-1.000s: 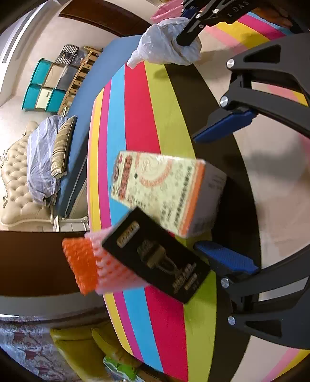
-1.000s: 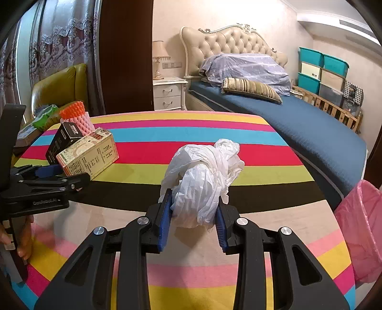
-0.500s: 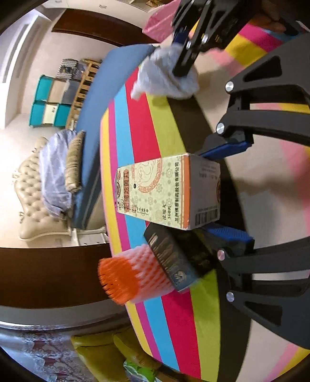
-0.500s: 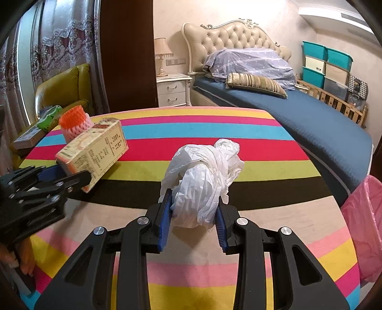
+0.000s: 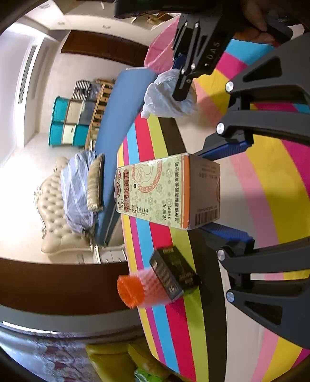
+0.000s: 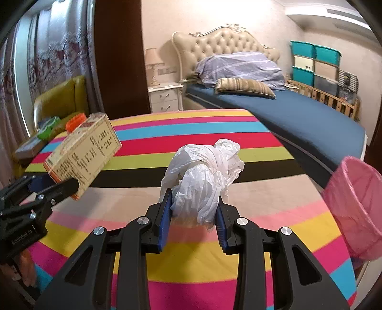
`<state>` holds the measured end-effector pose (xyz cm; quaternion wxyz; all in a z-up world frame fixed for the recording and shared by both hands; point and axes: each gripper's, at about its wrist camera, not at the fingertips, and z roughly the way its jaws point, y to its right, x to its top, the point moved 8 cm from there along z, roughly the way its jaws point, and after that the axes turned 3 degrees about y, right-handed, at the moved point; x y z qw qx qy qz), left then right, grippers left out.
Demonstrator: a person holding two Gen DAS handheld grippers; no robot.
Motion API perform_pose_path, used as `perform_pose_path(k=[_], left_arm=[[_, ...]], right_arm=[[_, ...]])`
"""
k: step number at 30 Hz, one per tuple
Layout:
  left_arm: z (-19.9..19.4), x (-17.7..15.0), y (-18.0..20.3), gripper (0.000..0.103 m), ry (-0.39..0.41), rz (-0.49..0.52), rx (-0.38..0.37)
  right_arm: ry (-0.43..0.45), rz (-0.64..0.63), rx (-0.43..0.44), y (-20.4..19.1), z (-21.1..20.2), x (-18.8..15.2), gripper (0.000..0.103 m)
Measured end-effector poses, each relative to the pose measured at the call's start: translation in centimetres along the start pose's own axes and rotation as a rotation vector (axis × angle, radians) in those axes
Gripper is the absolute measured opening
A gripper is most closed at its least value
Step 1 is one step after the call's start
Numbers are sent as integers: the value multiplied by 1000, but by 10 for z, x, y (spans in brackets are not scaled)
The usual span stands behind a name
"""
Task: Collect trash
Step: 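Carry the medicine box and plastic bag to the pink wastebasket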
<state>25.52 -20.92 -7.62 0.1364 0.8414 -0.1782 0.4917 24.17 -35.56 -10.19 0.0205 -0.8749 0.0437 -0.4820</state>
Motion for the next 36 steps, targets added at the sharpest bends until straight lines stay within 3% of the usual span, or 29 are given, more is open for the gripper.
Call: perform_pose_path(k=[6,15,36], left_arm=[[2,1,32,48,6,51,-56],[10,-1,93,48,-9,144,-150],[47,37,213,48,3,265,-332]], right_arm=[[6,27,-24,25,-19,-9,32],[-12,59,-136,80,-39,-22,32],[37,174,-310,189,-84,-22,32]])
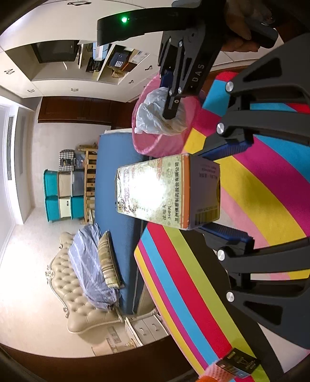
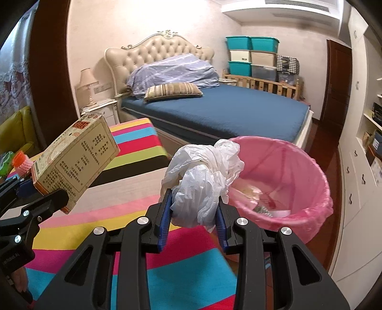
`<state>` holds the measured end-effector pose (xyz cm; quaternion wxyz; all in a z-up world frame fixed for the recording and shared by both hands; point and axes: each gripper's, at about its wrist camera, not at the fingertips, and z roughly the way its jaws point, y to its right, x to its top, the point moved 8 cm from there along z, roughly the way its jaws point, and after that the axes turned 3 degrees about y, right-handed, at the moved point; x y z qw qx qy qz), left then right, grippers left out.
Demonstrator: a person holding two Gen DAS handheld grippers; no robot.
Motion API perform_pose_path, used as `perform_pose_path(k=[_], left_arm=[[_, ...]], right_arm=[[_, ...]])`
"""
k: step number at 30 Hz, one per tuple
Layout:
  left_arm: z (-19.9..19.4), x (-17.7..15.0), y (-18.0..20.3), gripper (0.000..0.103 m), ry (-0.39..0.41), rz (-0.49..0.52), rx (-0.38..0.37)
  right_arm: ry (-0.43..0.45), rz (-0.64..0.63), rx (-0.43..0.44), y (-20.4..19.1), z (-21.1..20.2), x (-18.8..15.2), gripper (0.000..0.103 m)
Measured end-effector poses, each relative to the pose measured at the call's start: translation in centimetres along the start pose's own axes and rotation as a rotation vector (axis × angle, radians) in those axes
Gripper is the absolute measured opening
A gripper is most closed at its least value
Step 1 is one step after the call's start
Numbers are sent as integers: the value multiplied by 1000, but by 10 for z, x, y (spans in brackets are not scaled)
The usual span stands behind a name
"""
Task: Collect trash
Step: 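Carry the medicine box and plastic bag to the pink wastebasket, then open both tools over the wastebasket to drop the box and bag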
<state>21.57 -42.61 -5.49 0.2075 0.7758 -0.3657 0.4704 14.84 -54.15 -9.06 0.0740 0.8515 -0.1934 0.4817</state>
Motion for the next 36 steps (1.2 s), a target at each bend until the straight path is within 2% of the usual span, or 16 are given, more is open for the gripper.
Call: perform_pose_path(k=[10,23,33,36], left_arm=[[40,26,34,48,-17,26,-73],[106,50,92,48,-74,84,-157],[159,71,142,48,-91,114,-187],[176,74,149,48,-107,93,-204]], right_arm=[[18,26,-39,41,2,8,32],[9,76,-57,129,22,16,32],[-21,94,-35,169,45,19,33],[-20,91,-35,170,53,24,37]])
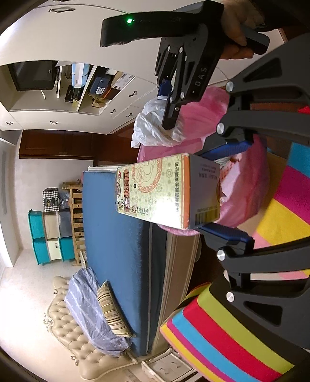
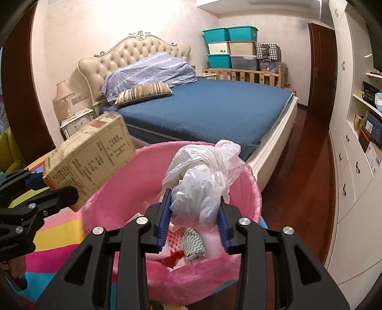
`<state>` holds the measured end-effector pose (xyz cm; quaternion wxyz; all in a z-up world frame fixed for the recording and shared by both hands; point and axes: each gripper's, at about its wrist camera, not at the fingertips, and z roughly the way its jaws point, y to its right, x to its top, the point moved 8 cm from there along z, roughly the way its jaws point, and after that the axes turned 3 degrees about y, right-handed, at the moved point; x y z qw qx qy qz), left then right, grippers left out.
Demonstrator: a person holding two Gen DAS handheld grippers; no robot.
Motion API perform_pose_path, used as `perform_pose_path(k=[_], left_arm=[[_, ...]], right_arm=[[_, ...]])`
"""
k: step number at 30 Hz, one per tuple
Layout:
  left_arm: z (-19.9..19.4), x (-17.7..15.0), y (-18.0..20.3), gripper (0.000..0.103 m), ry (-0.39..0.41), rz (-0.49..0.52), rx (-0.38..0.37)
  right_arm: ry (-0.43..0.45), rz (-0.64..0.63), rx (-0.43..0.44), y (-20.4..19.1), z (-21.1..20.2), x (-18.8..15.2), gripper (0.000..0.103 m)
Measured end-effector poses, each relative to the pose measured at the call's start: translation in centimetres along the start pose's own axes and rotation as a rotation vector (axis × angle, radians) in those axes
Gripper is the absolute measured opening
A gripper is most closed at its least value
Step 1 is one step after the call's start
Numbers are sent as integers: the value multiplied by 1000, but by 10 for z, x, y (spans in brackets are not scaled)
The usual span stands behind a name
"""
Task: Collect trash
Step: 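Open both tools over the wastebasket to drop the box and bag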
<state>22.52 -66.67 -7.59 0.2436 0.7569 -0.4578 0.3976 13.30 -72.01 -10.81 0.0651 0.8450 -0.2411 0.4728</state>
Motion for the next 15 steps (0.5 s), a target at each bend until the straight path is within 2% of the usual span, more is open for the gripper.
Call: perform_pose_path(k=[1,2,3,5,7,12,15], left_arm=[[4,1,-1,48,-4,-7,-9],[8,1,-3,49,-7,-11,-6],[11,2,-5,49,-9,-16,-1],[13,1,-12,65,-5,-31,12],[8,0,-20,74,18,-46,28],[-12,-10,-38,82,31,-37,78],[-33,-23,-52,92,52,-19,130]], right_arm=[[3,4,4,1,1,1,40],[3,12,9,3,3,3,48],[9,24,11,4,3,5,52],[21,43,11,5,2,8,59],[33,53,10,6,-3,9,60],[51,58,7,6,-13,9,60],[47,56,25,-4,-17,7,60]])
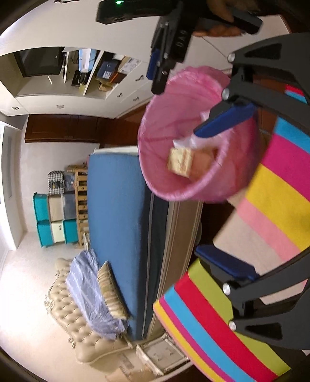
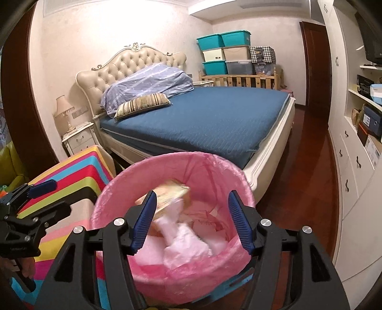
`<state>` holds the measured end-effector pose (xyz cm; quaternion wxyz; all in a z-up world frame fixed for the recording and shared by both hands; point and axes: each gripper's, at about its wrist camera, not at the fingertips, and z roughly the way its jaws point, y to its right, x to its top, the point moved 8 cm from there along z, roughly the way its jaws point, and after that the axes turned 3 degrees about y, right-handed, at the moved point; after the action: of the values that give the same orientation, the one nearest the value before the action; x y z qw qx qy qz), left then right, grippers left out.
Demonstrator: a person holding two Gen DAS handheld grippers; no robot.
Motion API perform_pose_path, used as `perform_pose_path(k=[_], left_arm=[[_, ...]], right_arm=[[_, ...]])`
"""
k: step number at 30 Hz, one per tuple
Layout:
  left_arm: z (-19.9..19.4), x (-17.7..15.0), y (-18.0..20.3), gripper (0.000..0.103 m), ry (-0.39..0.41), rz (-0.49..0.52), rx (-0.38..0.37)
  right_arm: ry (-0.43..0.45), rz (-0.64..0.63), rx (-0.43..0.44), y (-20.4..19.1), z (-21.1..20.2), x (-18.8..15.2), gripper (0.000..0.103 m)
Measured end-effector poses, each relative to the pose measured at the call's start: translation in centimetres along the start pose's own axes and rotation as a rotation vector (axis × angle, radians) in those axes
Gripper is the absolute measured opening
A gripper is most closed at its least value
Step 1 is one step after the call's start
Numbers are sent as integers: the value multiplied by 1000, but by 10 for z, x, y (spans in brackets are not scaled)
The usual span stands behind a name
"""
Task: Collect trash
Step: 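Open both tools over the wastebasket to drop the box and bag, then move both tools back over the table toward the black box and foam net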
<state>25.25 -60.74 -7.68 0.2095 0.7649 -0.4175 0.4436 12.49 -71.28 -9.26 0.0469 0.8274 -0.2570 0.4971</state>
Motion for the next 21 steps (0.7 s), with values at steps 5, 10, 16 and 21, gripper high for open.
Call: perform_pose_path(k=[5,10,16,21], left_arm=[[-35,-31,-22,94,-10,33,67],[-82,-63,-60,98,-12,48,168],[-143,-113,-128,98,-37,-37,290],[-193,-146,-183,98,-53,-113,395]], right_arm=[[-9,-71,34,-33,-4,-7,60],[-17,-139,111,-90,-4,-12,61],[-49,-205,210,-172,0,-29,66],[-98,-246,296,-250,7,-54,66]])
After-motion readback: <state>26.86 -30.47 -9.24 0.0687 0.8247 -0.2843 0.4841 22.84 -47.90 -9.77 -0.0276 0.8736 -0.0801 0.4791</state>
